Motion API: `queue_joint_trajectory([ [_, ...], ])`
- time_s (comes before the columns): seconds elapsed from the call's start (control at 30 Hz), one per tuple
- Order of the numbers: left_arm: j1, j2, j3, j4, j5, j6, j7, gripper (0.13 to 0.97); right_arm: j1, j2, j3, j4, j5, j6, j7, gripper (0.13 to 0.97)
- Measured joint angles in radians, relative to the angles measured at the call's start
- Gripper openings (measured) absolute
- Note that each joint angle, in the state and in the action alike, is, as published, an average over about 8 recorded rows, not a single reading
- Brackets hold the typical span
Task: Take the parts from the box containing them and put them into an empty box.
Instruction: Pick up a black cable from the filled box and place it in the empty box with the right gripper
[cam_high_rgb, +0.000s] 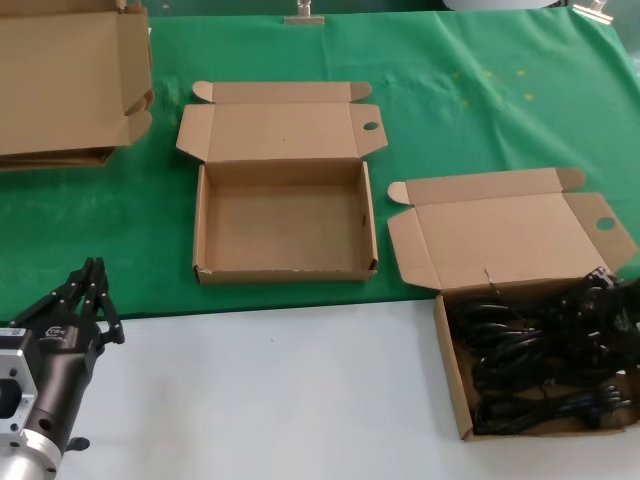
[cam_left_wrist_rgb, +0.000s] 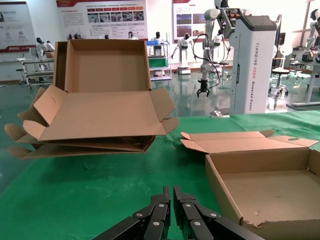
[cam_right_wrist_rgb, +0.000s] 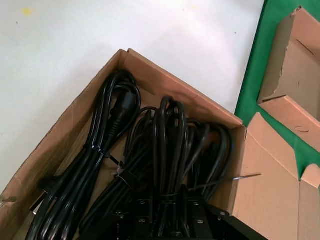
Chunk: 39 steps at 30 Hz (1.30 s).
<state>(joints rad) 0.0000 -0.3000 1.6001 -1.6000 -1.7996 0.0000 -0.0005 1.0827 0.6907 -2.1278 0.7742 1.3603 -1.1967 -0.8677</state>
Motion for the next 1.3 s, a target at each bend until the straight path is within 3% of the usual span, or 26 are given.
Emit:
queue_joint_trajectory([
  [0.4,0.000,0.000,0.000,0.000,0.000,0.000,0.000,0.172,0.012,0.014,0.018,0.042,0.016,-0.019,0.064,0.247],
  [0.8,0.000,0.000,0.000,0.000,0.000,0.000,0.000,0.172,0.082,0.029,0.035,0.152,0.029,-0.104,0.331,0.246],
  [1.03,0.000,0.000,0.000,0.000,0.000,0.000,0.000,0.172,0.132,-0.031,0.020,0.161,0.013,-0.108,0.471,0.245],
  [1.3,0.000,0.000,0.000,0.000,0.000,0.000,0.000,0.172,0.184,-0.157,-0.022,0.113,-0.035,-0.043,0.526,0.245],
])
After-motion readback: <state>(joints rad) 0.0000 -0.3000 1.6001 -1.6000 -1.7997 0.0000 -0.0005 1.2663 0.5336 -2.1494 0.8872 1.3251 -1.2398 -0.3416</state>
